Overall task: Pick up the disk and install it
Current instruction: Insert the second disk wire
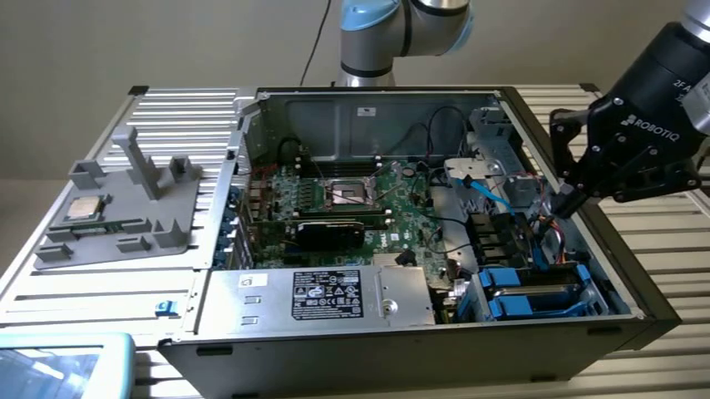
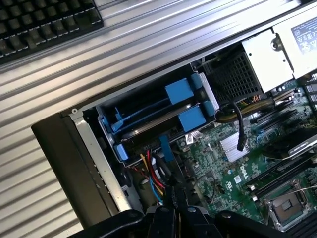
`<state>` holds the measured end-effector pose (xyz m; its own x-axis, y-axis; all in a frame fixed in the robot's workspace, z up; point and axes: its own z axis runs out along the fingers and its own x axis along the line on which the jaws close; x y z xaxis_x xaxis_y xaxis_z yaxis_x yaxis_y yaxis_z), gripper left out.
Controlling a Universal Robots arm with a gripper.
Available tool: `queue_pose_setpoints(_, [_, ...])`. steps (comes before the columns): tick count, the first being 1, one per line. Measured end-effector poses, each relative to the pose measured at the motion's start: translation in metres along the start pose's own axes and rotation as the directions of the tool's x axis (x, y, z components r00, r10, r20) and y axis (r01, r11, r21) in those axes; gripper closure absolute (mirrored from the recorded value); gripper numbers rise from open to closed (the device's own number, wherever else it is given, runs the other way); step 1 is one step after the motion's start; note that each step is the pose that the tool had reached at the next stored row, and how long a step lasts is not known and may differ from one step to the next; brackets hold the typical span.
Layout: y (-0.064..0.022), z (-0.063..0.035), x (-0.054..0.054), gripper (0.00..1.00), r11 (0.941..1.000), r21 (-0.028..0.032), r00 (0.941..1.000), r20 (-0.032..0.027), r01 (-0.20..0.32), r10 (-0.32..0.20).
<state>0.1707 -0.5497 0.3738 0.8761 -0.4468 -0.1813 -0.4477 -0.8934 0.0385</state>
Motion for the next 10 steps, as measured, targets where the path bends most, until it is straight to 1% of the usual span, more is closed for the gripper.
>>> queue_pose_setpoints(3, [0.0020, -0.0012, -0.0005, 0.89, 0.9997, 0.0210, 0.9999, 0.0089, 0.009, -0.009])
queue_pose_setpoints(5, [0.0036, -0.0022, -0.0007, 0.89, 0.9995, 0.0298, 0.9998, 0.0120, 0.014, -0.014])
queue_pose_setpoints(6, [0.0040, -0.0027, -0.0007, 0.89, 0.9993, 0.0329, 0.9998, 0.0121, 0.018, -0.018])
queue_pose_setpoints(8, [0.0049, -0.0030, -0.0006, 0.89, 0.9989, 0.0374, 0.9996, 0.0099, 0.027, -0.028])
queue_pose_setpoints(10, [0.0054, -0.0030, -0.0005, 0.89, 0.9984, 0.0404, 0.9992, 0.0050, 0.039, -0.039])
